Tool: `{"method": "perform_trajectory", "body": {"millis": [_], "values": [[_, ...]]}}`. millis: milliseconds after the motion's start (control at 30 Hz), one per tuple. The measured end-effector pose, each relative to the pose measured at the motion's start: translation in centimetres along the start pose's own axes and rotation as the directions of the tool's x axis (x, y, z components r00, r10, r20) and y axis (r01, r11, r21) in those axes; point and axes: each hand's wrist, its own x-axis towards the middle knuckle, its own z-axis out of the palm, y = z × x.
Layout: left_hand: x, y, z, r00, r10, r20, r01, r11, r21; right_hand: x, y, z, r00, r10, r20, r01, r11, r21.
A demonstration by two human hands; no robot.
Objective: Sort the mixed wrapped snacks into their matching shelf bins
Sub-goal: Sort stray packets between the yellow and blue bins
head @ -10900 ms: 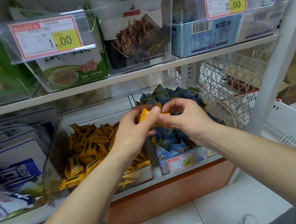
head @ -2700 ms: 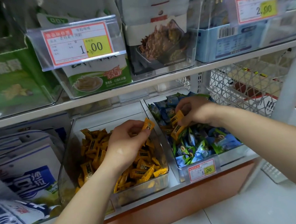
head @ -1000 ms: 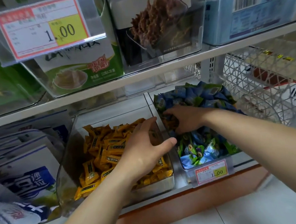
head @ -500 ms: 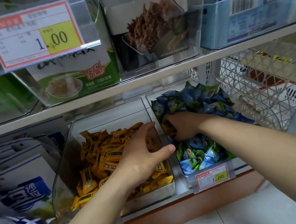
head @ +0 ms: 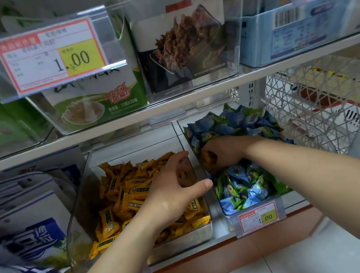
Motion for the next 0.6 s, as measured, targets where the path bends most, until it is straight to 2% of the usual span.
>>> {"method": "perform_trajectory", "body": {"millis": [67,167,333,400,500,533,600], "values": [[0.2,-0.1,0.0,1.000,0.004,-0.001,-0.004,1.000,-0.011,-0.9,0.2,-0.8,0.997,-0.041,-0.072,0.046,0.997,0.068],[0.5,0.0,-0.1,1.000,-0.001,-0.005,0.001,1.000,-0.029,-2.7,0.2,-2.2,0.985,-0.017,-0.169,0.058,0.969,0.242],[0.8,0.7,-0.1,0.997,0.017,-0.074,-0.017,1.000,-0.007,-6.3,0.3,-3.5,0.942,0.127,-0.309,0.037,0.880,0.474],[0.9,1.6,0.2,0.985,0.082,-0.150,-0.070,0.994,0.087,-7.7,0.1,-3.6,0.927,0.174,-0.332,0.083,0.769,0.634],[1.1,3.7,1.2,0.944,0.229,-0.237,-0.171,0.955,0.243,-9.3,-0.7,-3.1,0.921,0.212,-0.327,0.184,0.501,0.845],[1.2,4.4,1.6,0.938,0.261,-0.228,-0.210,0.951,0.225,-9.8,-1.2,-2.9,0.918,0.229,-0.322,0.208,0.414,0.886],[1.2,5.5,2.7,0.944,0.281,-0.175,-0.271,0.959,0.077,-10.5,-2.3,-2.5,0.918,0.245,-0.313,0.246,0.267,0.932]]}}
